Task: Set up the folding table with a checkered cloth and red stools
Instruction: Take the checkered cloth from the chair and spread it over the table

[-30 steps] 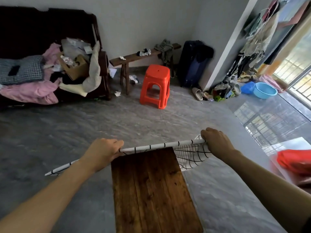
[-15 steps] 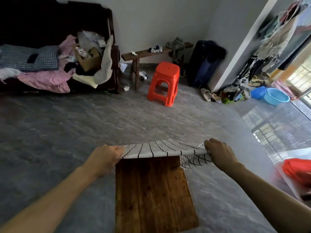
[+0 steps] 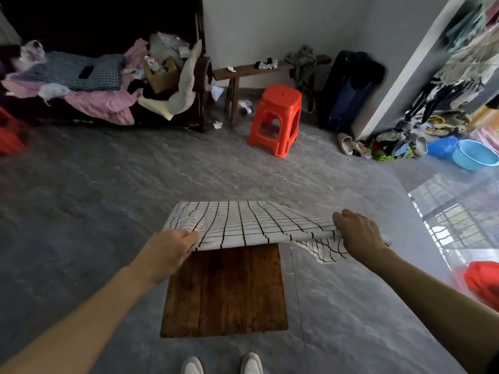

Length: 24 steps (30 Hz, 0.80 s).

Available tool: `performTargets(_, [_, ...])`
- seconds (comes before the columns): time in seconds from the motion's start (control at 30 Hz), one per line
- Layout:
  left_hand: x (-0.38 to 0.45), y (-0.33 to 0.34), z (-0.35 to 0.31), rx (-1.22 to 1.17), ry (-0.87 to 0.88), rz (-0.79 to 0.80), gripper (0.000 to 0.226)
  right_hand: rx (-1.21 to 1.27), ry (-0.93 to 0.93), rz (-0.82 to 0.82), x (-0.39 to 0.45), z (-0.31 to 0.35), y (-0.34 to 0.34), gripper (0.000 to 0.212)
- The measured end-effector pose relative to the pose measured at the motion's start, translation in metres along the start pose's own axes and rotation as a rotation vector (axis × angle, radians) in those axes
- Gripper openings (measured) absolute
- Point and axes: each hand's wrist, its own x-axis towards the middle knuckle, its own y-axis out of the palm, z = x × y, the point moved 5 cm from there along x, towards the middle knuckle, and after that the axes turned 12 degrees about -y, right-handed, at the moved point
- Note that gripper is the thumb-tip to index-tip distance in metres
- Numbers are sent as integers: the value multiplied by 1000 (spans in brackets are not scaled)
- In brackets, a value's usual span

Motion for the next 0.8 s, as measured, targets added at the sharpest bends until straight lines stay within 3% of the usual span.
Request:
performTargets(0.27, [-74,39,3,-21,-135,135,33,147,29,35,-69,32,97,19])
performTargets(0.5, [-163,116,4,-21,-177,280,52,262,105,48,-124,80,183,32])
performTargets(0.8, [-239,216,20,61,-227,174,47,287,172,46,-170,120,302,32])
